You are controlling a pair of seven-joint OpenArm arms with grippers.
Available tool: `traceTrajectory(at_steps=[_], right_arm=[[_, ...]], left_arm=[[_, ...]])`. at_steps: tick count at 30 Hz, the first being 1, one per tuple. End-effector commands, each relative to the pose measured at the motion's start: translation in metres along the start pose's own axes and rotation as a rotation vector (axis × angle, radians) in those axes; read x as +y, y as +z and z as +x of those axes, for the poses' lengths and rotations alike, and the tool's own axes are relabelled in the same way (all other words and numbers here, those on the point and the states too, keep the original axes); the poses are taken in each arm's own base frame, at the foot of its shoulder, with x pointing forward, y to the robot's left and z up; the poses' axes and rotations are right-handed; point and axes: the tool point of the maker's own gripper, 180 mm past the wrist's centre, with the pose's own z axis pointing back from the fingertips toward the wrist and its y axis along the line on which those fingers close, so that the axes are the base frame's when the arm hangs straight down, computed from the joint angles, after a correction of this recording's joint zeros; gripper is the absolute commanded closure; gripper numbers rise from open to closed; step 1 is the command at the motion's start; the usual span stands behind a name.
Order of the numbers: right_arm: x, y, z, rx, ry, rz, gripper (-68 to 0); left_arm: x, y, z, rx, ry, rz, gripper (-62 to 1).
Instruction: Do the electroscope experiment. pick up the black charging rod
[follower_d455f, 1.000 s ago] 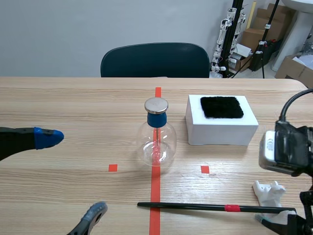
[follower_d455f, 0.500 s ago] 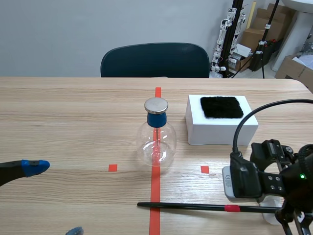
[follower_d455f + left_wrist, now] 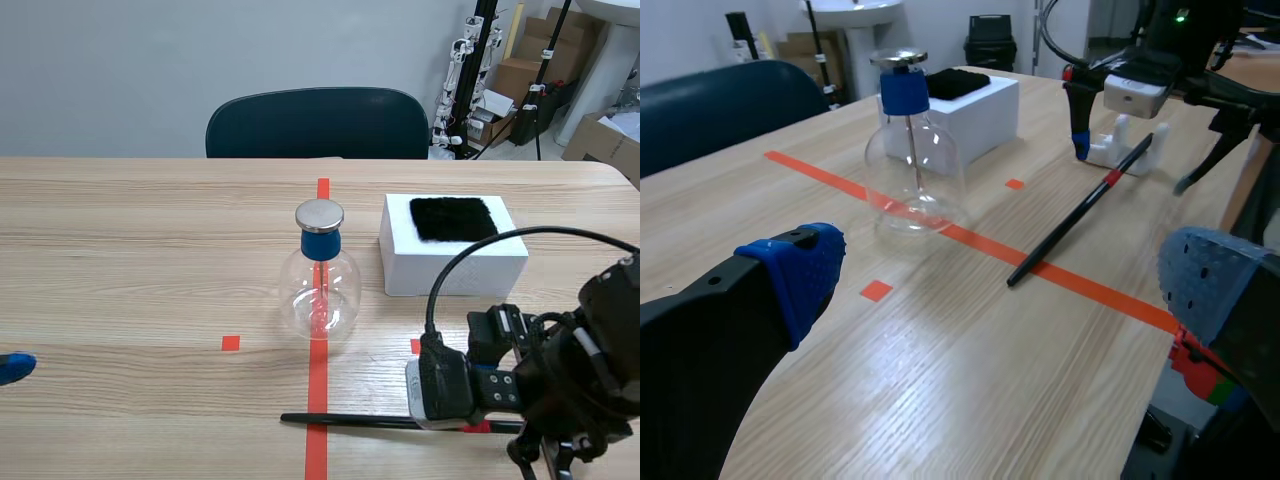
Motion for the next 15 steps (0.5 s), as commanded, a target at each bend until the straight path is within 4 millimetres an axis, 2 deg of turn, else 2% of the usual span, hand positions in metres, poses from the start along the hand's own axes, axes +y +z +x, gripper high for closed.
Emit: traceTrajectory(at_steps=[1, 9, 15], right_arm=[[-0.008, 0.002, 0.002, 0.001, -0.002, -0.017, -67.9], [-0.017, 0.001, 0.005, -0.005, -0.019, -0.020, -67.9], [-0.017, -0.003, 0.005, 0.022, 0.037, -0.002, -67.9]], left_arm=[[0.006, -0.001, 0.007, -0.036, -0.012, -0.005, -62.3], [0.016, 0.009, -0.013, -0.004, -0.002, -0.023, -62.3], [0.023, 0.008, -0.022, 0.001, 0.032, 0.001, -62.3]])
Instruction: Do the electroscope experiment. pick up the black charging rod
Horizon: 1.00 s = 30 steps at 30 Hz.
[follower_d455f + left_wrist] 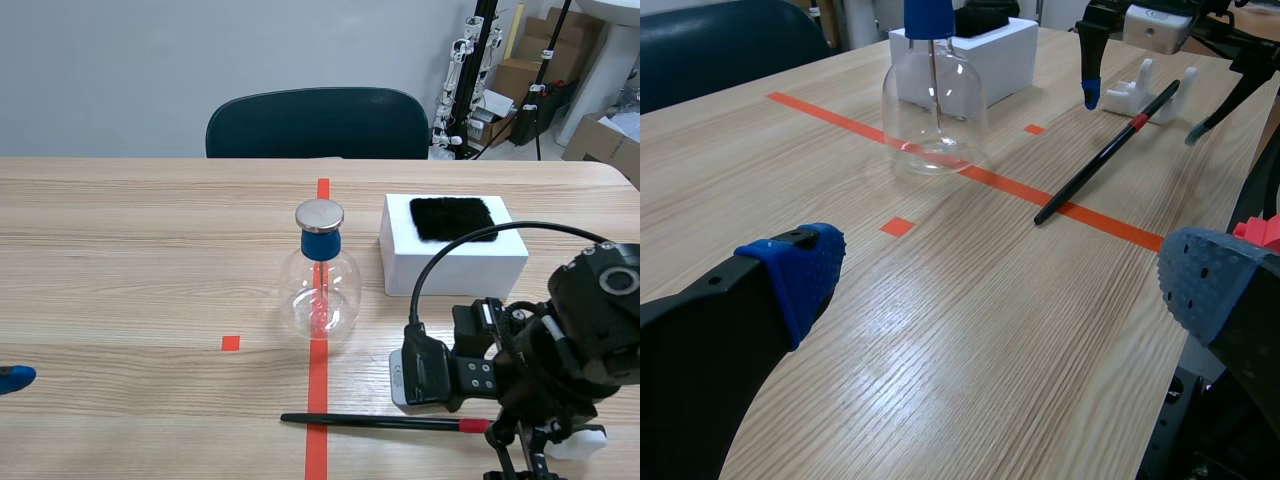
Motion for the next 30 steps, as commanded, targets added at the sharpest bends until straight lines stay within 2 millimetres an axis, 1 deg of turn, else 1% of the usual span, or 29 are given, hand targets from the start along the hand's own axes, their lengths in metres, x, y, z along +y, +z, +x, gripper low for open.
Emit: traceTrajectory(at_steps=[1, 5, 11, 17, 23, 30], right_arm=[[-0.006, 0.002, -0.004, 0.013, 0.011, -0.007, -67.9], [-0.005, -0.003, -0.007, 0.030, 0.009, -0.001, -67.9], [-0.007, -0.002, -0.010, 0.035, 0.015, 0.000, -67.9], [-0.013, 0.002, -0.008, 0.008, 0.010, -0.012, -67.9], [-0.013, 0.002, -0.010, 0.022, 0.006, -0.010, -67.9], [-0.015, 0.003, -0.012, 0.030, 0.007, -0.012, -67.9]], left_arm=[[-0.001, -0.004, 0.011, -0.065, 0.005, -0.004, -62.3], [-0.001, -0.002, 0.006, -0.053, 0.021, 0.004, -62.3], [0.000, 0.000, -0.002, -0.042, 0.037, 0.027, -62.3], [0.004, 0.000, 0.001, -0.062, 0.013, 0.052, -62.3], [0.010, 0.000, 0.007, -0.096, 0.011, 0.089, -62.3], [0.002, -0.003, 0.005, -0.108, -0.003, 0.083, -62.3]])
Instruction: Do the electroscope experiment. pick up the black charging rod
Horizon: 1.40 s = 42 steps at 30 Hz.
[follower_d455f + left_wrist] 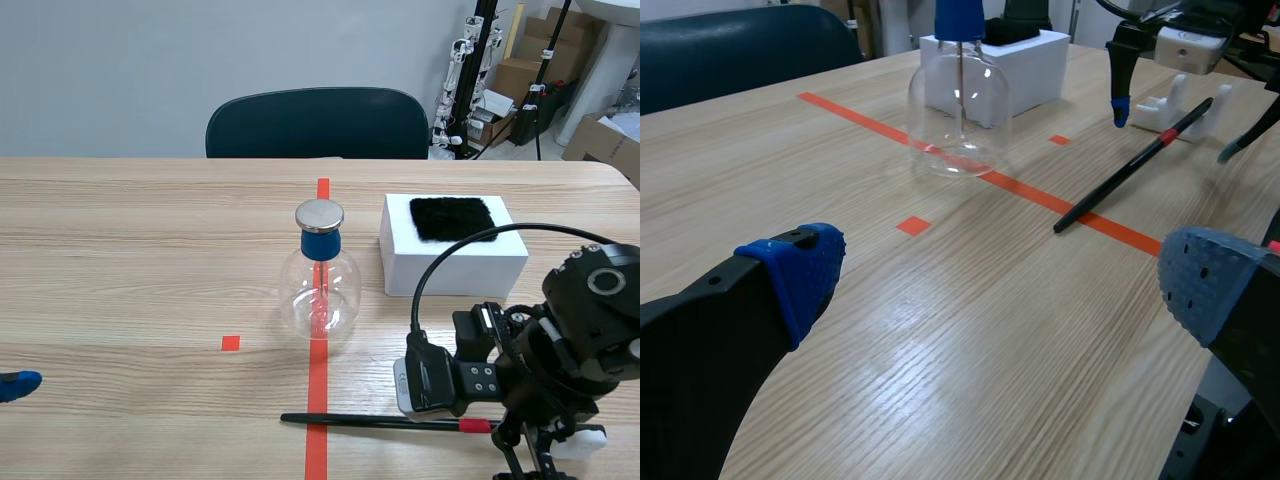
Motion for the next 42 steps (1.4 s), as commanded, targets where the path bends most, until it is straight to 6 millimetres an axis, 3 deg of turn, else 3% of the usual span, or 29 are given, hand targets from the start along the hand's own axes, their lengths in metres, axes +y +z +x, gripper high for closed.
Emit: traceTrajectory(at_steps=[1, 11, 18, 26, 31, 42], right_arm=[[-0.011, 0.006, -0.003, 0.013, 0.001, -0.027, -67.9], [0.001, 0.001, -0.003, 0.035, 0.050, 0.011, -67.9], [0.000, 0.004, 0.000, 0.023, 0.011, 0.033, -67.9], [-0.005, 0.007, -0.001, 0.028, 0.011, 0.022, -67.9], [-0.005, 0.007, -0.001, 0.031, 0.013, 0.020, -67.9], [-0.005, 0.006, -0.003, 0.042, 0.025, 0.019, -67.9]], left_arm=[[0.002, -0.002, 0.013, -0.065, -0.010, 0.004, -62.3], [0.002, -0.002, 0.013, -0.064, -0.008, 0.005, -62.3], [-0.006, 0.003, 0.015, -0.072, -0.023, 0.018, -62.3], [-0.002, 0.003, 0.016, -0.073, -0.017, 0.067, -62.3], [-0.011, 0.003, 0.012, -0.059, -0.001, 0.051, -62.3], [-0.003, 0.001, 0.013, -0.068, 0.001, 0.084, -62.3]])
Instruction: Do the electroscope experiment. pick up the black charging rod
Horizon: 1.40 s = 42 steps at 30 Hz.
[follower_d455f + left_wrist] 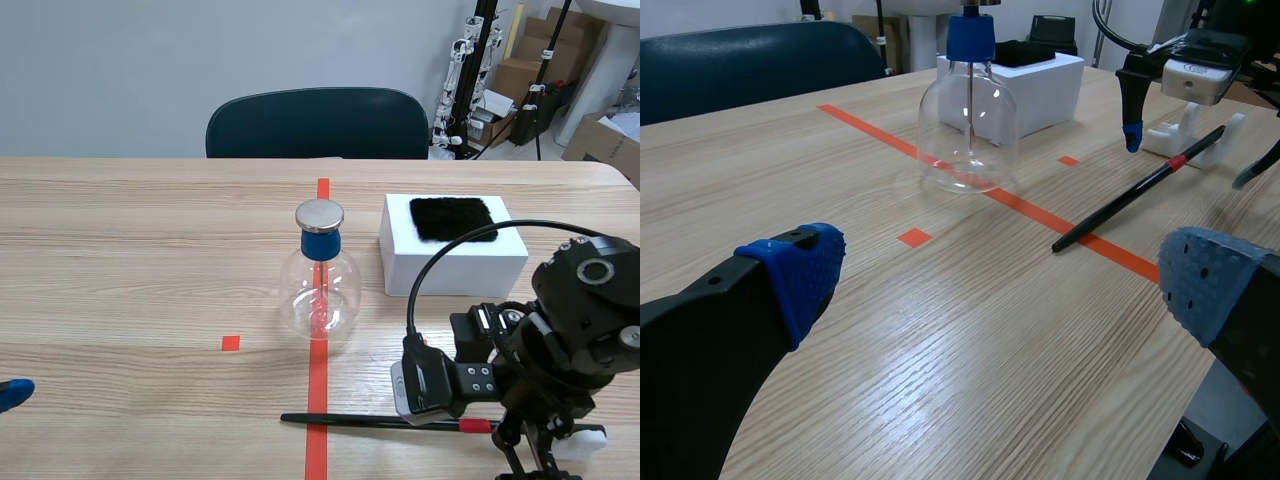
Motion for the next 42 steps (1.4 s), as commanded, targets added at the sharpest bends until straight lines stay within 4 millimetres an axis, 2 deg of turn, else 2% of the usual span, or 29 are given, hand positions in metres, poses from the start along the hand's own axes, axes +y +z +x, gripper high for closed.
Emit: traceTrajectory(at_steps=[1, 9, 11, 16, 18, 20, 26, 42], right_arm=[[-0.0077, 0.0051, -0.0023, 0.005, 0.006, -0.020, -67.9], [-0.0068, 0.0050, -0.0019, 0.005, 0.012, -0.015, -67.9], [-0.0068, 0.0049, -0.0019, 0.006, 0.012, -0.015, -60.2], [-0.0069, 0.0049, -0.0019, 0.006, 0.011, -0.015, -28.8], [-0.0069, 0.0049, -0.0019, 0.006, 0.011, -0.016, -19.4], [-0.0069, 0.0049, -0.0020, 0.007, 0.011, -0.016, -13.0], [-0.0069, 0.0049, -0.0021, 0.007, 0.011, -0.016, 0.2], [-0.0070, 0.0050, -0.0021, 0.006, 0.011, -0.016, -0.2]], left_arm=[[0.0048, -0.0009, 0.0068, -0.029, -0.007, 0.012, -62.3], [0.0048, -0.0009, 0.0067, -0.029, -0.007, 0.012, -62.3], [0.0048, -0.0009, 0.0067, -0.029, -0.007, 0.012, -62.3], [0.0048, -0.0009, 0.0067, -0.029, -0.007, 0.012, -62.3], [0.0048, -0.0009, 0.0067, -0.029, -0.007, 0.012, -62.3], [0.0048, -0.0009, 0.0067, -0.029, -0.007, 0.012, -62.3], [0.0048, -0.0009, 0.0066, -0.028, -0.007, 0.011, -62.3], [0.0048, -0.0009, 0.0066, -0.028, -0.007, 0.011, -62.3]])
